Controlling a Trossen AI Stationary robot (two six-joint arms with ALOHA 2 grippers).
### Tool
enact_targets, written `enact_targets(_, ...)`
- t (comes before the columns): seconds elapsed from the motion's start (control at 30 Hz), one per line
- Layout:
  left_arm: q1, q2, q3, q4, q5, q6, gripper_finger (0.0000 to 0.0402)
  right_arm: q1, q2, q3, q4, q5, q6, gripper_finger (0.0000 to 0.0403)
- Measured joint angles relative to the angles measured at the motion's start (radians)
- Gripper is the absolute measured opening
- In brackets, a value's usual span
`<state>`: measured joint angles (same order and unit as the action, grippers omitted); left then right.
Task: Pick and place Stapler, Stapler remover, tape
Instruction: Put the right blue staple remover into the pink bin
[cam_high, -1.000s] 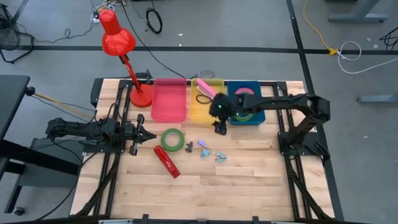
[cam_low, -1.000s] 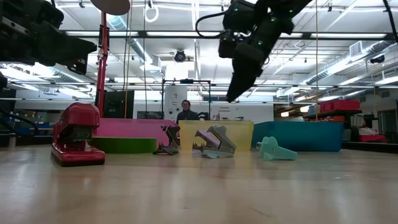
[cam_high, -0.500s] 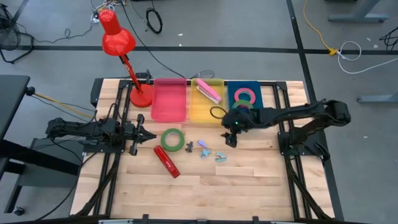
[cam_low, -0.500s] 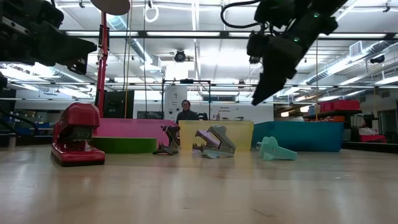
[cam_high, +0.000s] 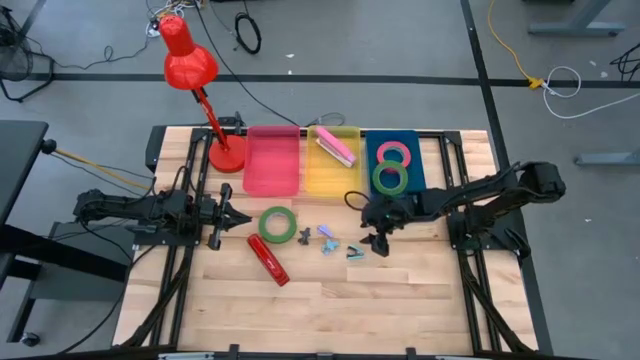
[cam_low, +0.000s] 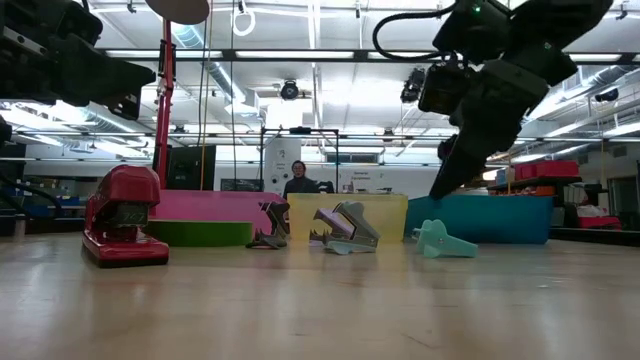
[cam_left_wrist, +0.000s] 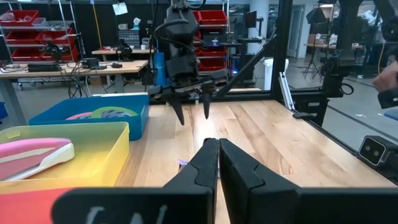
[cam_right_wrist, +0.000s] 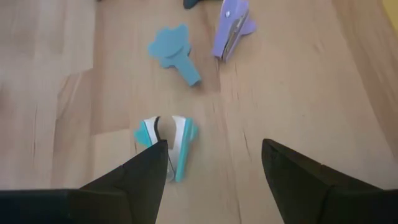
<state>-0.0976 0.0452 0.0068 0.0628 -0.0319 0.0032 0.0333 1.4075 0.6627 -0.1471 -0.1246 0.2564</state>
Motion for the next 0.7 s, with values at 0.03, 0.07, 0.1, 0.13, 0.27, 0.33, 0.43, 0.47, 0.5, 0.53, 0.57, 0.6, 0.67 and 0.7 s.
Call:
enact_targets(0.03, 0.0, 0.0, 0.0, 0.0, 0.0, 0.0, 0.0021, 0.003, 0.0, -0.004, 0.0, 0.0, -0.001, 0.0259)
enact_targets(0.07, 0.0, 0.0, 0.0, 0.0, 0.0, 0.0, 0.0021, 0.006, 0.001, -0.007, 0.001, 0.0, -0.002, 0.0259)
enact_targets(0.1, 0.0, 0.0, 0.0, 0.0, 0.0, 0.0, 0.0021, 0.009, 0.004, -0.009, 0.003, 0.0, -0.005, 0.0259)
enact_targets(0.13, 0.0, 0.0, 0.0, 0.0, 0.0, 0.0, 0.0021, 0.013, 0.009, -0.011, 0.008, 0.0, -0.008, 0.0259)
enact_targets(0.27, 0.0, 0.0, 0.0, 0.0, 0.0, 0.0, 0.0021, 0.027, 0.034, -0.011, 0.036, -0.001, -0.037, 0.0259)
enact_targets(0.33, 0.0, 0.0, 0.0, 0.0, 0.0, 0.0, 0.0021, 0.03, 0.054, -0.011, 0.055, -0.018, -0.049, 0.0259)
enact_targets(0.43, 0.0, 0.0, 0.0, 0.001, 0.0, 0.0, 0.0021, 0.03, 0.075, -0.011, 0.075, -0.03, -0.054, 0.0259)
enact_targets(0.47, 0.0, 0.0, 0.0, 0.0, 0.0, 0.0, 0.0021, 0.03, 0.076, -0.011, 0.077, -0.027, -0.055, 0.0259)
enact_targets(0.5, 0.0, 0.0, 0.0, -0.001, 0.0, 0.0, 0.0021, 0.03, 0.077, -0.011, 0.08, -0.025, -0.055, 0.0259)
enact_targets(0.53, 0.0, 0.0, 0.0, 0.0, 0.0, 0.0, 0.0021, 0.03, 0.078, -0.011, 0.088, -0.025, -0.055, 0.0259)
enact_targets(0.57, 0.0, 0.0, 0.0, 0.0, 0.0, 0.0, 0.0021, 0.03, 0.078, -0.011, 0.095, -0.024, -0.055, 0.0259)
enact_targets(0.6, 0.0, 0.0, 0.0, 0.0, 0.0, 0.0, 0.0021, 0.029, 0.078, -0.011, 0.103, -0.024, -0.055, 0.0259)
enact_targets(0.67, 0.0, 0.0, 0.0, 0.0, 0.0, 0.0, 0.0021, 0.029, 0.078, -0.011, 0.117, -0.025, -0.055, 0.0259)
enact_targets(0.7, 0.0, 0.0, 0.0, 0.0, 0.0, 0.0, 0.0021, 0.029, 0.078, -0.011, 0.119, -0.025, -0.055, 0.0259)
